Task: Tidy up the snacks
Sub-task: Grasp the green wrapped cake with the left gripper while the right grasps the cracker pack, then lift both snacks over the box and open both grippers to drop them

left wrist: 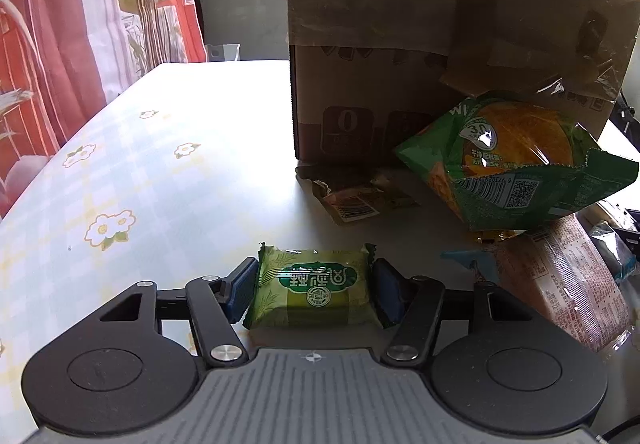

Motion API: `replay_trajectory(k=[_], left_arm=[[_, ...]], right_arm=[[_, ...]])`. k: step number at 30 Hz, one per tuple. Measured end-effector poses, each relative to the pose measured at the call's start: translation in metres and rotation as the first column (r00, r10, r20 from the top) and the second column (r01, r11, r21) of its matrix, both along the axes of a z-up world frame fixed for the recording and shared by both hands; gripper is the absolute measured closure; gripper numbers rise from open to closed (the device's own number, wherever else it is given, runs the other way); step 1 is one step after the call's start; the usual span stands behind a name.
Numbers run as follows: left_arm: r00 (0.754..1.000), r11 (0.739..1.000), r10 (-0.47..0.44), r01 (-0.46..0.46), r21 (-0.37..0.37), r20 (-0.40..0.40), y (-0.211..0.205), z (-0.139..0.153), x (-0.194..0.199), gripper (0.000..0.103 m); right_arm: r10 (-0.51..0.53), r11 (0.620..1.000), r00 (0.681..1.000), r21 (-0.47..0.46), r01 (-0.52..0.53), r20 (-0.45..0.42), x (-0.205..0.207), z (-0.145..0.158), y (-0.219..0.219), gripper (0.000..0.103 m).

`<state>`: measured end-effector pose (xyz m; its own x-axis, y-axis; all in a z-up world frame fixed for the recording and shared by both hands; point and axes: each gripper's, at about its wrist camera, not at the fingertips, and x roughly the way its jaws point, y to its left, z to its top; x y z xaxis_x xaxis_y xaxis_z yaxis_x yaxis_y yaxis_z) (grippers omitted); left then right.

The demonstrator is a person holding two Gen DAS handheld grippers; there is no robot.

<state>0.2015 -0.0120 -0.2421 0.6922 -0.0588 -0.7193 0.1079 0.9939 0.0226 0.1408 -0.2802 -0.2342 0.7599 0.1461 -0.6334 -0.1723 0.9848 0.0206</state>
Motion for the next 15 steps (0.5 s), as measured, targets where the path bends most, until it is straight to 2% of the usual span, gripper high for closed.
replay_trajectory(k=[3,15], left_arm=[[1.000,1.000,0.001,-0.001,-0.008,-0.003,0.002,0.002,-0.001,0.047],[0.999,0.999,-0.004,0.006,-0.052,0.039,0.002,0.018,-0.009,0.048]], right_arm=[[-0.001,1.000,1.000,0.003,0.001,0.001,0.000,0.000,0.000,0.053],[-0.076,0.996,0.995,0.054,0.072,0.064,-0.017,0.007,-0.011,0.054]])
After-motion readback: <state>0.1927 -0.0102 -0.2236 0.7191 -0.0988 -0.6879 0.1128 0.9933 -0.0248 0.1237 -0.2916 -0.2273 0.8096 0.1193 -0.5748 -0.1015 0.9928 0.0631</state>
